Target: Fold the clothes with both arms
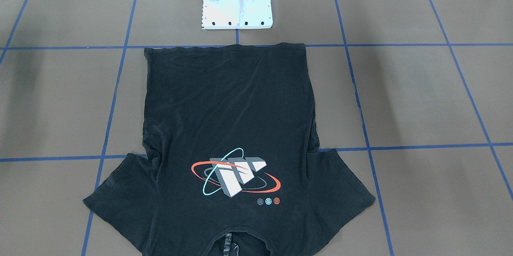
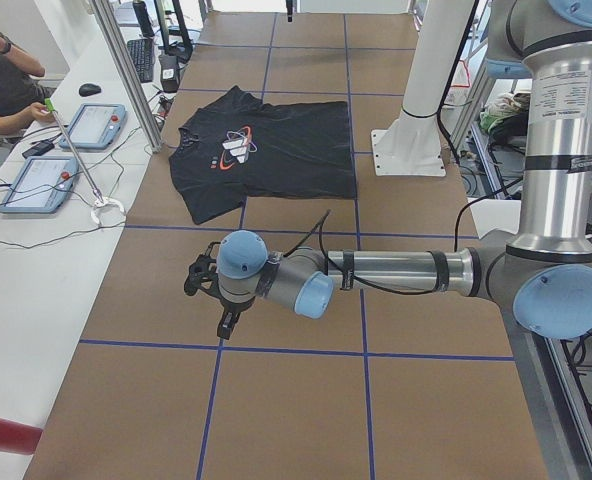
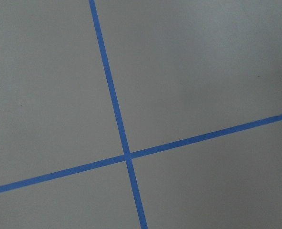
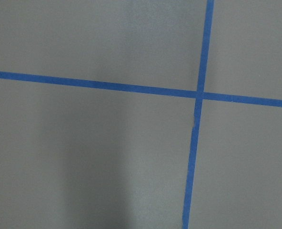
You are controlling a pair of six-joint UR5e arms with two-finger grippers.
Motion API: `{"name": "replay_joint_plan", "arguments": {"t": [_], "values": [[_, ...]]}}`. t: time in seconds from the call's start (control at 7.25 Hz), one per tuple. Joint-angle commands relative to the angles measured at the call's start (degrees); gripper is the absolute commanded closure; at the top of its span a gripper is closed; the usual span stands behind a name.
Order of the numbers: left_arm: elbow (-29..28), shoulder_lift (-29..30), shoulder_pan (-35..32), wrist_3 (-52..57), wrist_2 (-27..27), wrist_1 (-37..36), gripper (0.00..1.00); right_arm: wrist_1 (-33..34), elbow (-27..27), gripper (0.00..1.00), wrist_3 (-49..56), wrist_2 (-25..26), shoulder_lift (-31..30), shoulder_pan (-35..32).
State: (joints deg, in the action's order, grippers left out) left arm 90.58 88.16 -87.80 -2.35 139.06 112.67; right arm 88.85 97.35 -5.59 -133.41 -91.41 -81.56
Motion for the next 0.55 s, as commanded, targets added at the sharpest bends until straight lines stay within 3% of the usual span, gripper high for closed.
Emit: {"name": "replay_joint_plan", "arguments": {"t": [0.0,0.41], "values": [[1.62,-1.76,0.09,0.06,-0.1,0.09,0.0,-1.04,-0.57,0.0,-0.21,-1.14,0.09,0.09],[1.7,-2.02,0.18,-0.29,0.33,0.09,0.0,-4.92,-0.84,0.0,-0.38,-3.88,-0.88,2.35]]}}
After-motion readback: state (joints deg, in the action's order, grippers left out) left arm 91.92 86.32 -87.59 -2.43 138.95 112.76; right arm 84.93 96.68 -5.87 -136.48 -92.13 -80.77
